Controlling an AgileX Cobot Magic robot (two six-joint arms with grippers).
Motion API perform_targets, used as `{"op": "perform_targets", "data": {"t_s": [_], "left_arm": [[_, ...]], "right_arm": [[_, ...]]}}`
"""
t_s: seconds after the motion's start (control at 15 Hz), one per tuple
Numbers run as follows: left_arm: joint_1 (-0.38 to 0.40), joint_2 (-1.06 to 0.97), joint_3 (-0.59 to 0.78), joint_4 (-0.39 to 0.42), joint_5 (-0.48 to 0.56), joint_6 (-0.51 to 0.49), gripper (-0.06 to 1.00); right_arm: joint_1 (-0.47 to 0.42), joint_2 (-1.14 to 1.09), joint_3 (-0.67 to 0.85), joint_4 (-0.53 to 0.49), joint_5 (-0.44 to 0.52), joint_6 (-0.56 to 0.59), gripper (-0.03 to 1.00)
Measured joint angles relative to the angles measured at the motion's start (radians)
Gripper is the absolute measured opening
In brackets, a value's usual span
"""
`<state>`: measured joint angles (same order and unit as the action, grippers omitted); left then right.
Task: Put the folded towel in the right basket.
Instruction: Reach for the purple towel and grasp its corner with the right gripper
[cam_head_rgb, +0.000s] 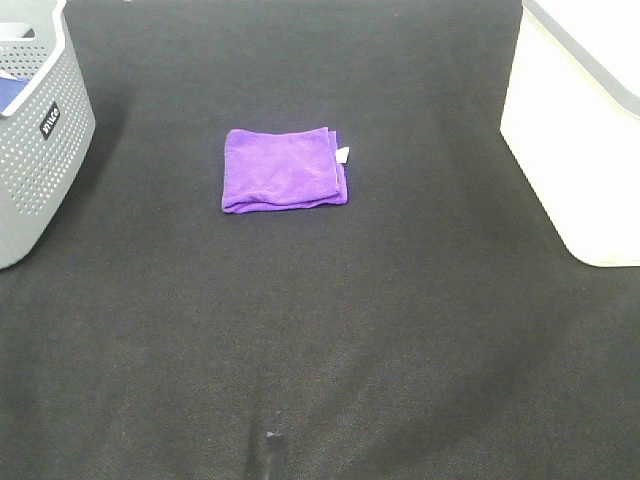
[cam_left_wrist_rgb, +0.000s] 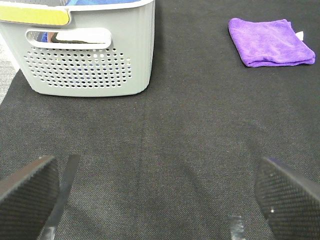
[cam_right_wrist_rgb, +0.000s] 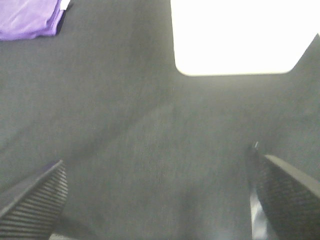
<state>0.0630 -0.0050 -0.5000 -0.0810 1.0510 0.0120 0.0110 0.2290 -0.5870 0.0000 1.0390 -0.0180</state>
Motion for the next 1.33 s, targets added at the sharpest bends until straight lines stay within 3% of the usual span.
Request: {"op": "perform_targets", "data": {"t_s": [0.2,0.47,0.93,1.2,1.33], "left_arm": [[0.000,0.000,0.000,0.000,0.000,0.000,0.99],[0.000,0.000,0.000,0.000,0.000,0.000,0.99],[0.000,0.000,0.000,0.000,0.000,0.000,0.99],[0.000,0.000,0.000,0.000,0.000,0.000,0.99],[0.000,0.000,0.000,0.000,0.000,0.001,0.99]], "right_arm": [[0.000,0.442,-0.292,0.060,-0.008,-0.002,0.97],[0.000,0.917,-0.620,0.139,0.049,-0.020,0.97],[0.002,1.240,-0.906,0.276,0.101,-0.114,0.97],[0.170,1.567,-1.201,0.300,0.064,-0.106,0.95],[0.258,1.800,-1.417,0.353,0.097,-0.106,0.95]]}}
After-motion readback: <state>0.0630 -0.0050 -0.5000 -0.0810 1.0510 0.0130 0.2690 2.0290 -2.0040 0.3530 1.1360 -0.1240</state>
